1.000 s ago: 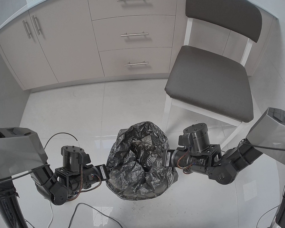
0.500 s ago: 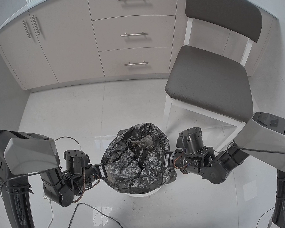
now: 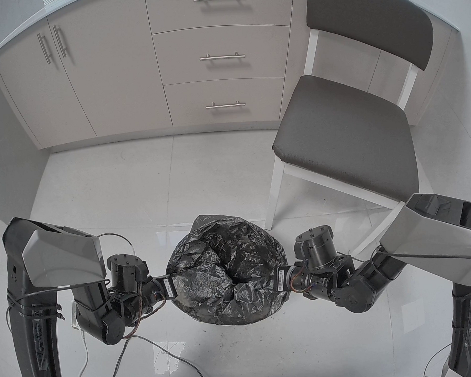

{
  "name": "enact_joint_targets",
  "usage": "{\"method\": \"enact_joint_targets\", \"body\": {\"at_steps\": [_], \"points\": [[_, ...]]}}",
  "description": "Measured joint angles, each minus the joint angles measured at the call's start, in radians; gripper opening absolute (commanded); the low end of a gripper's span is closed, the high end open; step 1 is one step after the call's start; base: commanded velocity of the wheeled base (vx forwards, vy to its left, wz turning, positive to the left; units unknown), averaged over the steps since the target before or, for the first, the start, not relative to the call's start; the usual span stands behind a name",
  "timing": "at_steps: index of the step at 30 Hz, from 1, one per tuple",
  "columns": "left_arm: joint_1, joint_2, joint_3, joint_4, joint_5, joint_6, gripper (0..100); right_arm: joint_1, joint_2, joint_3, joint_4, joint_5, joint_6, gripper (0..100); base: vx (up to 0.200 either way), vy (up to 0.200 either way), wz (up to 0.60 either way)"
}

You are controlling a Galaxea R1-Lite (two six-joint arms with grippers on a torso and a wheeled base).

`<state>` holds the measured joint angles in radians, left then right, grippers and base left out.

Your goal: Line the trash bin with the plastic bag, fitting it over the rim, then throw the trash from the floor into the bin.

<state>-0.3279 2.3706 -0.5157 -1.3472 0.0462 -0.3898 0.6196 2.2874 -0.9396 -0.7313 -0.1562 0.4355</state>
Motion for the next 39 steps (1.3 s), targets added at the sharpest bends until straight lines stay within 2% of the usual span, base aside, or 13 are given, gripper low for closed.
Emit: {"method": "enact_joint_targets", "body": {"at_steps": [18,24,25,30,39], "points": [[0.003,0.074,-0.076,0.008,-0.005,-0.002,0,-0.001,0.049,0.027,0.0,-0.046,-0.009,0,0.0,0.0,0.0],[0.009,0.085,-0.1,0.013,-0.011,-0.003,0,-0.014,0.067,-0.001,0.001,-0.064,-0.055,0,0.0,0.0,0.0],[0.009,0.087,-0.102,0.013,-0.011,-0.002,0,-0.016,0.071,-0.005,0.001,-0.067,-0.061,100,0.0,0.0,0.0],[0.011,0.091,-0.113,0.014,-0.011,-0.002,0,-0.027,0.08,-0.026,0.001,-0.079,-0.103,100,0.0,0.0,0.0],[0.014,0.09,-0.117,0.013,-0.011,-0.002,0,-0.012,0.028,-0.039,0.024,-0.072,-0.109,100,0.0,0.0,0.0]]}}
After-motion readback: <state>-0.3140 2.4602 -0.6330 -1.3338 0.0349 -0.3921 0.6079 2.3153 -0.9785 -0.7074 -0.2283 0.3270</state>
